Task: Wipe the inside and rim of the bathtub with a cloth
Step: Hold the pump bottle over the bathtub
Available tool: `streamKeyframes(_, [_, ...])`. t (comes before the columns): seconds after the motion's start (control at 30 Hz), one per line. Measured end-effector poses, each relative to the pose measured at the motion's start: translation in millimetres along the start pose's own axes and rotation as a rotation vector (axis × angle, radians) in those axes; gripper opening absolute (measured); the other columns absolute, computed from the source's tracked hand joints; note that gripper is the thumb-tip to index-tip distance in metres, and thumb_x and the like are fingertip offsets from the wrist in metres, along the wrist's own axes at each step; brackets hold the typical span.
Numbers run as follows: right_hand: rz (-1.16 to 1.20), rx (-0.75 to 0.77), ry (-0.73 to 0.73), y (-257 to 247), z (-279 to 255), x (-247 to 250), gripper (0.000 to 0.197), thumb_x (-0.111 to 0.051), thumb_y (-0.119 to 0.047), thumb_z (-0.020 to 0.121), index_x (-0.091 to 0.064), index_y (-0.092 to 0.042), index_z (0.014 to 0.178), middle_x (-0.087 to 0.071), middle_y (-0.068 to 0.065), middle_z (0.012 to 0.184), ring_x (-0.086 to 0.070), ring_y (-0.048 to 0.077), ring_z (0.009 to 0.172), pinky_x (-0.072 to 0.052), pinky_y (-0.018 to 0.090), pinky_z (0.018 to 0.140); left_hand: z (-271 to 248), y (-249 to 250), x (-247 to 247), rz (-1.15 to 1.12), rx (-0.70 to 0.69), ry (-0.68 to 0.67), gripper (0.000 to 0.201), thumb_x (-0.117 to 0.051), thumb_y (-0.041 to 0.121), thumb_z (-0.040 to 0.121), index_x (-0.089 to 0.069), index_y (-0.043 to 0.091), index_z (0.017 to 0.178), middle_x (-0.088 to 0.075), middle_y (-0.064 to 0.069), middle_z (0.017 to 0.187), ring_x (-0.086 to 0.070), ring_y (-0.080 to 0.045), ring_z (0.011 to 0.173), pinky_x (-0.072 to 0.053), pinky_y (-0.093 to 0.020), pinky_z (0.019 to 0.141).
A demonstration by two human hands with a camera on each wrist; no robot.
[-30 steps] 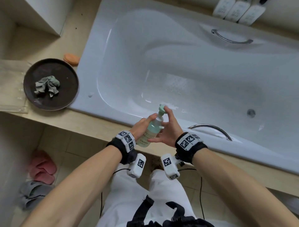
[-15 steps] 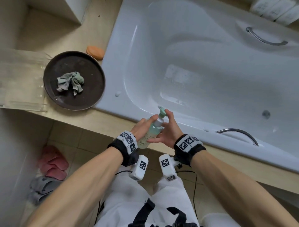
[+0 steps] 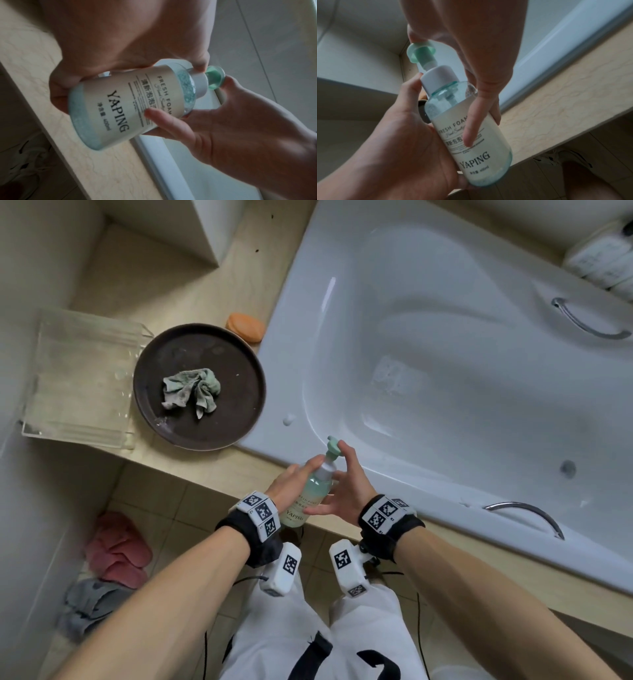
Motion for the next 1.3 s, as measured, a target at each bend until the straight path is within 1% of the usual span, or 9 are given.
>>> streamKeyframes(0.23, [-0.116,0.029,0.048,-34,16,-52,0.086,-0.057,-0.075,0.074,-0.054,-0.005,0.126,-0.055,0.022,0.125,-0.061,0.039,0.112,-0.056,0.055,0.085,8,24,43,-0.090,-0.023,0.070,0.093,-0.046,0.093,0.058,-0.054,0.028,0.124,-0.068,-0.002,0.110,-0.066,-0.021,0.099,-0.049,-0.047,0.093])
streamKeyframes(0.43, [-0.118,0.089,0.017,-64,24,-81,0.083,-0.053,-0.072,0.078,-0.054,-0.005,0.127,-0.054,0.022,0.127,-0.058,0.040,0.115,-0.058,0.053,0.081,24,47,69,-0.091,-0.038,0.123,0.093,-0.049,0.097,0.048,-0.061,0.034,0.115,-0.072,0.001,0.104,-0.068,-0.021,0.098,-0.049,-0.048,0.093])
streamKeyframes(0.57, [-0.153,0.113,0.021,-76,28,-89,0.083,-0.055,-0.071,0.077,-0.054,-0.005,0.128,-0.054,0.022,0.129,-0.058,0.040,0.115,-0.055,0.057,0.086,11,65,79,-0.102,-0.068,0.126,0.064,-0.049,0.085,0.068,-0.062,0.035,0.106,-0.069,0.002,0.104,-0.065,-0.019,0.099,-0.048,-0.042,0.094])
streamKeyframes(0.77, [-0.135,0.121,-0.021,-79,19,-97,0.088,-0.058,-0.074,0.073,-0.054,-0.006,0.129,-0.056,0.020,0.128,-0.059,0.038,0.115,-0.052,0.058,0.091,7,73,91,-0.048,-0.094,0.123,0.075,-0.049,0.085,0.066,-0.061,0.031,0.118,-0.069,0.001,0.108,-0.065,-0.015,0.097,-0.048,-0.038,0.088])
streamKeyframes(0.83, [-0.142,0.128,-0.048,-80,12,-95,0.091,-0.059,-0.077,0.071,-0.055,-0.007,0.130,-0.057,0.020,0.129,-0.060,0.037,0.115,-0.050,0.060,0.092,-1,80,90,-0.030,-0.100,0.113,0.065,-0.049,0.083,0.070,-0.064,0.033,0.109,-0.071,0.002,0.103,-0.065,-0.014,0.095,-0.048,-0.037,0.089])
streamKeyframes(0.9, [-0.168,0.152,-0.054,-83,3,-92,0.093,-0.059,-0.079,0.069,-0.053,-0.009,0.131,-0.057,0.020,0.129,-0.060,0.037,0.116,-0.051,0.061,0.091,-11,88,87,-0.016,-0.129,0.104,0.043,-0.047,0.072,0.083,-0.064,0.033,0.093,-0.068,0.006,0.093,-0.062,-0.008,0.086,-0.045,-0.030,0.078])
streamKeyframes(0.97, [-0.234,0.224,-0.029,-89,-8,-89,0.086,-0.059,-0.076,0.073,-0.054,-0.012,0.130,-0.059,0.018,0.129,-0.059,0.035,0.117,-0.052,0.059,0.089,-20,92,83,-0.007,-0.145,0.116,0.038,-0.046,0.067,0.087,-0.063,0.034,0.094,-0.064,0.006,0.097,-0.058,-0.009,0.087,-0.039,-0.030,0.078])
streamKeyframes(1.1, [-0.389,0.411,0.018,-105,-36,-84,0.052,-0.057,-0.063,0.085,-0.067,-0.018,0.110,-0.067,0.012,0.119,-0.062,0.028,0.114,-0.054,0.052,0.090,-39,96,71,0.015,-0.184,0.199,0.079,-0.048,0.082,0.073,-0.055,0.029,0.131,-0.056,0.004,0.123,-0.049,-0.016,0.111,-0.032,-0.037,0.091])
streamKeyframes(1.3, [-0.457,0.531,-0.121,-111,-87,-75,0.040,-0.067,-0.049,0.085,-0.062,-0.017,0.107,-0.067,0.005,0.115,-0.064,0.023,0.107,-0.056,0.048,0.085,-86,108,41,-0.035,-0.305,0.295,0.082,-0.051,0.088,0.064,-0.057,0.031,0.125,-0.063,0.006,0.120,-0.057,-0.016,0.110,-0.039,-0.041,0.097])
Point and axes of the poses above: each hand's wrist, its own z-axis towards the middle knuckle, its own x-axis out of the back of the hand, y = z × x, the point moved 1 cm from there along z, towards the middle knuckle
